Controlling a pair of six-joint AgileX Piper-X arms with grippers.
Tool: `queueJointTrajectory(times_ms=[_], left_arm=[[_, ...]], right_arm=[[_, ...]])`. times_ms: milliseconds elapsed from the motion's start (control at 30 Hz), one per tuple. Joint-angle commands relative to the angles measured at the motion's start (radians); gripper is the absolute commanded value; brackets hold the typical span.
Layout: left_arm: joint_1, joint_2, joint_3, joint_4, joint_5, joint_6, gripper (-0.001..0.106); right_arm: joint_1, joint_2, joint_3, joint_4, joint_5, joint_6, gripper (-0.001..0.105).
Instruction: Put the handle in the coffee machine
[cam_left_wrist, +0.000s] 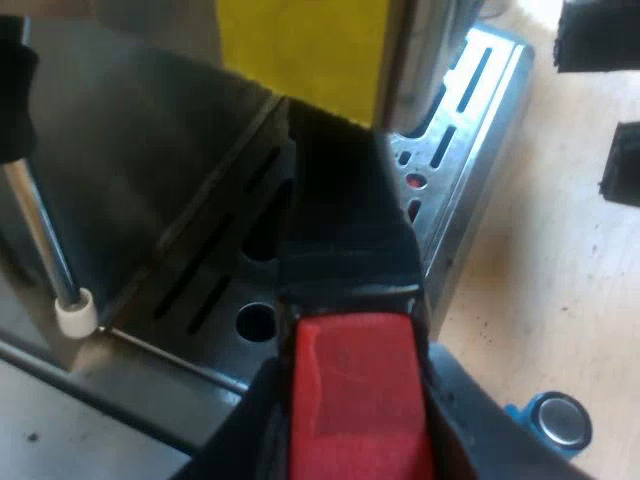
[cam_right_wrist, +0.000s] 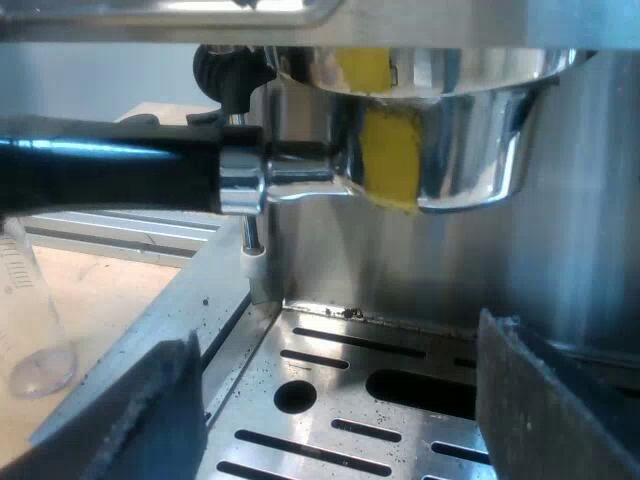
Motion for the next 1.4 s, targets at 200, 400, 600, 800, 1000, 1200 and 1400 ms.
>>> queueJointTrajectory(times_ms=[200, 400, 600, 800, 1000, 1200, 1400], left_arm=[[-0.001, -0.016, -0.01, -0.037, 0.173, 0.079, 0.0], [-0.001, -0.016, -0.01, -0.059, 0.158, 0.079, 0.0], [0.012, -0.016, -0.01, -0.065, 0.111, 0.079, 0.0], [0.046, -0.016, -0.01, -0.069, 0.124, 0.074, 0.0], [0.018, -0.013, -0.01, -0.069, 0.229, 0.074, 0.0], [-0.005, 0.013, -0.01, -0.093, 0.219, 0.074, 0.0], [0.022, 0.012, -0.01, -0.136, 0.207, 0.071, 0.0]], right_arm=[[-0.004, -0.003, -0.005, -0.015, -0.001, -0.012, 0.06], [-0.004, -0.003, -0.005, -0.015, -0.001, -0.012, 0.06], [-0.004, -0.003, -0.005, -0.015, -0.001, -0.012, 0.06], [-0.004, -0.003, -0.005, -0.015, -0.001, -0.012, 0.06], [-0.004, -0.003, -0.005, -0.015, -0.001, -0.012, 0.06], [-0.004, -0.003, -0.005, -0.015, -0.001, -0.012, 0.06], [-0.004, -0.003, -0.005, -0.015, -0.001, -0.012, 0.06]])
